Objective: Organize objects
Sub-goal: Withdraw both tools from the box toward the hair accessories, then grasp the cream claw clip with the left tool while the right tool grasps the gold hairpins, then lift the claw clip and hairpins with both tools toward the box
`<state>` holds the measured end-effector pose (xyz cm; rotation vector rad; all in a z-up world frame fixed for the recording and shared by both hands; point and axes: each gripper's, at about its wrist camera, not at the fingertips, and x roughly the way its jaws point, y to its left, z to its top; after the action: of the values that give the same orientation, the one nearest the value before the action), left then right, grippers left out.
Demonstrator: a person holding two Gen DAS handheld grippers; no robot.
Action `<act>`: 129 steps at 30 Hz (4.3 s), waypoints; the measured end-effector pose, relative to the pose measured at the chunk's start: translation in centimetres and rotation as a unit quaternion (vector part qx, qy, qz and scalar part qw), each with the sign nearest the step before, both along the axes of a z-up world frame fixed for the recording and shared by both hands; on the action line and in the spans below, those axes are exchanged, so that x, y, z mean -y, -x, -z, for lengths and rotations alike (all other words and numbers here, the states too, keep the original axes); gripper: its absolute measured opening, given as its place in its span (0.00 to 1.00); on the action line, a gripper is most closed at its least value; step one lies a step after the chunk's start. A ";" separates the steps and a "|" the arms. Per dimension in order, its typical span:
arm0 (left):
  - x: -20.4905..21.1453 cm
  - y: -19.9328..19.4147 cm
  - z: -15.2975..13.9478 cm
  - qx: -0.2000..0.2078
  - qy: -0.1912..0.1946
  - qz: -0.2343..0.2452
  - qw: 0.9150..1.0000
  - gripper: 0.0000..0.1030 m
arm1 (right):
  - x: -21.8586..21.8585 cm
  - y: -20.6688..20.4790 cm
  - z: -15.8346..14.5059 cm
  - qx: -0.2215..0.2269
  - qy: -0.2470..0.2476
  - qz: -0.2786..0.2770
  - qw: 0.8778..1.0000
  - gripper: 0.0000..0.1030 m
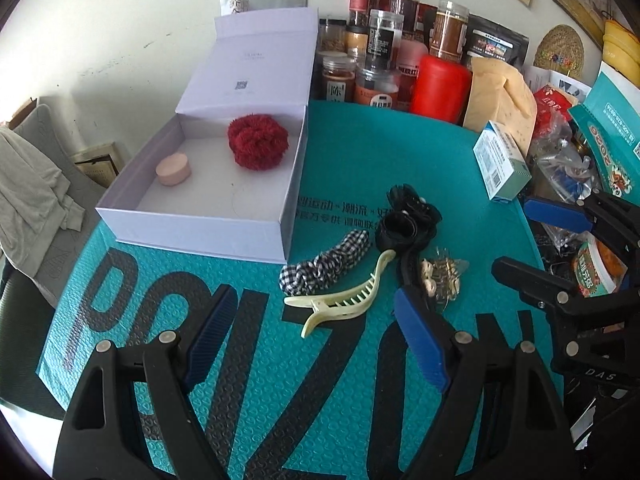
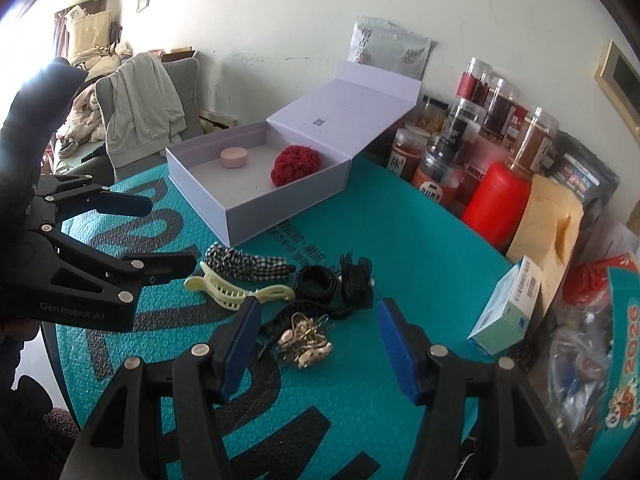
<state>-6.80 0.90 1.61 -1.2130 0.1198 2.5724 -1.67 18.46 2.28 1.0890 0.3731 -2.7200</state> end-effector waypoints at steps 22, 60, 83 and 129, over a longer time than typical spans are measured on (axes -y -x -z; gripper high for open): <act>-1.0 2.1 4.7 0.023 -0.002 0.038 0.999 0.77 | -1.5 2.5 6.7 0.073 0.040 0.008 0.997 0.59; -5.1 3.8 7.6 -0.019 0.090 0.142 0.986 0.63 | -3.1 3.6 8.7 0.094 0.087 -0.004 0.992 0.44; -4.1 -1.0 8.3 0.018 0.031 0.137 0.990 0.47 | -2.4 0.5 8.5 0.093 0.086 -0.025 0.992 0.44; -2.7 -3.2 6.9 0.034 0.000 0.029 0.999 0.20 | -1.6 -2.0 7.8 0.080 0.098 -0.024 0.992 0.49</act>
<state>-3.58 3.56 -5.29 -1.2761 0.1372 2.4792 0.31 20.01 -5.56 1.2141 0.1047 -2.5406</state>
